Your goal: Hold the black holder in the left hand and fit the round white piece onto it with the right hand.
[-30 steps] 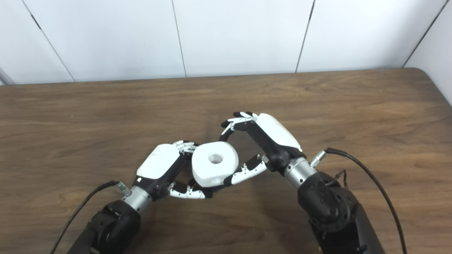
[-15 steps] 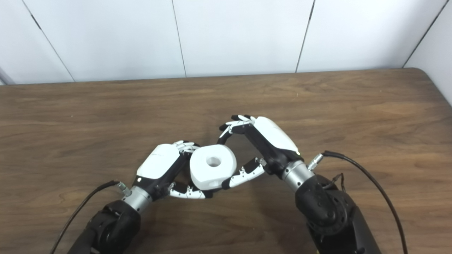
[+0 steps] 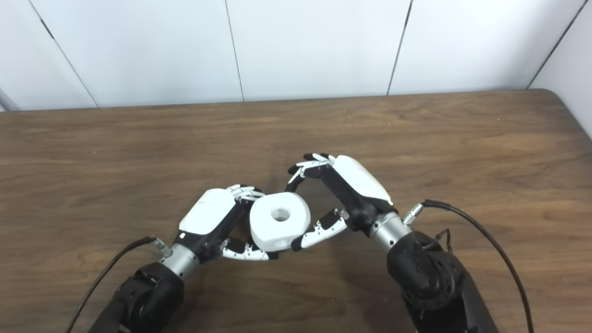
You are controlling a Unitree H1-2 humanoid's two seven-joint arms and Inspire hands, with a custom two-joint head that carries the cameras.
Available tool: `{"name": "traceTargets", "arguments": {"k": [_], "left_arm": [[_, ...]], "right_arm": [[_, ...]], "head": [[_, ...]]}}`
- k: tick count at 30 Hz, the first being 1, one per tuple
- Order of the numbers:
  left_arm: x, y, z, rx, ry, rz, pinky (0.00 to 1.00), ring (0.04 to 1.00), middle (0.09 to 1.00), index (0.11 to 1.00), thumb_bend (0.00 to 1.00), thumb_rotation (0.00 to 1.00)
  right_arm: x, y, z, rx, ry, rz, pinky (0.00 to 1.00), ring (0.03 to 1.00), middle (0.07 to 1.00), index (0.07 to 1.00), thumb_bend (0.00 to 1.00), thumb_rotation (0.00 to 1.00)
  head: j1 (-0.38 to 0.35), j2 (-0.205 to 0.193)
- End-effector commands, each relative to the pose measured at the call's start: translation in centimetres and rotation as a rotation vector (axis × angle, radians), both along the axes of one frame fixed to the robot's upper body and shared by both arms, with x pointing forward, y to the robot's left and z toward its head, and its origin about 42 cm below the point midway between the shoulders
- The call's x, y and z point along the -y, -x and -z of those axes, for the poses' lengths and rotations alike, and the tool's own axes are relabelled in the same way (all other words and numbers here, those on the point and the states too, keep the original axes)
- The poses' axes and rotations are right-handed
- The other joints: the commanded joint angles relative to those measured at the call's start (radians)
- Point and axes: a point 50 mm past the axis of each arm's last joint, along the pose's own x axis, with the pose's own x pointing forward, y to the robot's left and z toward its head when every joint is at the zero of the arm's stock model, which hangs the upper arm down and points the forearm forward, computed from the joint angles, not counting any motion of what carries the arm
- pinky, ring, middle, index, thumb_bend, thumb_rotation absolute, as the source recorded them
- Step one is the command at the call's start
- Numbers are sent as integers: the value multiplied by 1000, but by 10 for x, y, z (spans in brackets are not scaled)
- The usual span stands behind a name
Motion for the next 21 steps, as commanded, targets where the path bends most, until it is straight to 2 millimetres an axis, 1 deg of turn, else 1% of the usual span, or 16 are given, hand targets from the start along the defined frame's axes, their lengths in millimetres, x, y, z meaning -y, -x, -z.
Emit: {"name": "traceTargets", "arguments": {"k": [1,10,11,12,13,14,16,21], "left_arm": [[-2,2,11,-58,-47,6,900,839,767,483,524,55],[-2,2,11,-62,-49,5,905,842,769,483,524,55],[-2,2,11,-62,-49,5,905,842,769,483,524,55],[-2,2,11,-61,-49,5,905,842,769,483,524,55],[-2,2,11,-60,-49,5,904,841,768,483,524,55],[-2,2,11,-60,-48,4,904,841,768,483,524,55],[-2,1,11,-59,-47,5,904,842,769,483,524,54],[-2,2,11,-60,-49,7,904,843,768,483,524,54]], "right_arm": [[-1,-3,-13,76,1,-17,1000,940,802,484,525,135],[-1,-3,-14,58,6,-18,1000,957,826,492,524,150],[-1,-3,-14,56,8,-19,1000,960,832,549,734,190],[-1,-4,-14,54,13,-20,1000,965,840,587,857,220],[-1,-4,-14,53,18,-21,1000,969,849,616,943,247],[0,-4,-14,53,23,-21,1000,972,854,628,972,260],[0,-5,-15,52,32,-22,1000,977,865,643,994,280],[0,-6,-15,42,56,-28,1000,999,915,688,1000,335]], "head": [[1,0],[-1,-2],[-1,-2],[-2,-3],[-2,-3],[-2,-3],[-2,-3],[-5,-2]]}}
